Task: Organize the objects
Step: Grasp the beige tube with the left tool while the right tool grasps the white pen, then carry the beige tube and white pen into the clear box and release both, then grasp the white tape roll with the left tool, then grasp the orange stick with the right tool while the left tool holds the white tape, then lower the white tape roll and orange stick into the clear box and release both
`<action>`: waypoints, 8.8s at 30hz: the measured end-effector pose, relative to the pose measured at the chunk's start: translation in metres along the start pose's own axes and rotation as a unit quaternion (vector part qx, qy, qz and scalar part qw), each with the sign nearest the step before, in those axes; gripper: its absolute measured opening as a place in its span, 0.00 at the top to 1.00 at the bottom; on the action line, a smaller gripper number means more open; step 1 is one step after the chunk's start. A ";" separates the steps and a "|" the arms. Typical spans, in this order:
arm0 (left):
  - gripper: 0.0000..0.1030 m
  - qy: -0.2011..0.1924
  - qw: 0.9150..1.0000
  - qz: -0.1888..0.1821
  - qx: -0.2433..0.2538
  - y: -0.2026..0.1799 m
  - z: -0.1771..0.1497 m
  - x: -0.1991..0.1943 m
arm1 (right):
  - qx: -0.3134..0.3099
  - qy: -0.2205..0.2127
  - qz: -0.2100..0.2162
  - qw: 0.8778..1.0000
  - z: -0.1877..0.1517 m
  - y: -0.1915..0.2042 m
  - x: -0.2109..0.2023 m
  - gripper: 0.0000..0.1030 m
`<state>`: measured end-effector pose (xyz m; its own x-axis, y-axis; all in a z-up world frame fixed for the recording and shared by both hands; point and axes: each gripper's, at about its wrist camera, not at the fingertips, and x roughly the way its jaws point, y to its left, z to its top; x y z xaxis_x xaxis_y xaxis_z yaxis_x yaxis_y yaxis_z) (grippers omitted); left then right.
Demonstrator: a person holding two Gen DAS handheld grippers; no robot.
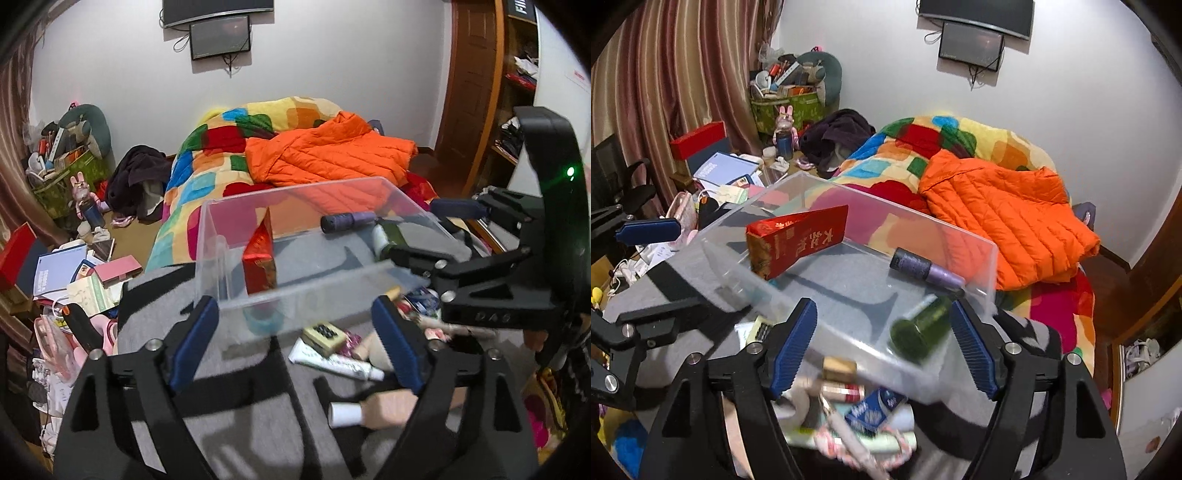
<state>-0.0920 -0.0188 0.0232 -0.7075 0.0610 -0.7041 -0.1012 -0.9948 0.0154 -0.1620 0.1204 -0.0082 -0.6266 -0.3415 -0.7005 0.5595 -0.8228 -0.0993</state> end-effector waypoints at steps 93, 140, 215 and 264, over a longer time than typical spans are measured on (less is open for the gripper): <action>0.69 0.021 0.997 0.046 -0.063 0.025 0.025 0.050 | 0.044 0.012 0.048 0.998 0.007 -0.016 0.035 0.90; 0.33 0.083 0.996 -0.045 0.008 -0.059 -0.040 0.059 | 0.116 0.075 0.029 0.990 -0.093 -0.074 0.010 0.52; 0.60 -0.023 0.997 -0.026 -0.067 0.009 0.014 0.016 | 0.096 -0.056 0.096 0.989 -0.032 -0.031 -0.052 0.93; 0.33 0.026 0.998 -0.037 -0.052 0.000 0.016 0.047 | 0.101 -0.016 0.064 0.993 -0.022 -0.038 -0.018 0.61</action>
<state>-0.1366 -0.0146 0.0012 -0.6627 0.1334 -0.7369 -0.0766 -0.9909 -0.1104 -0.1602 0.1678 -0.0075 -0.5757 -0.4601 -0.6759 0.5175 -0.8450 0.1345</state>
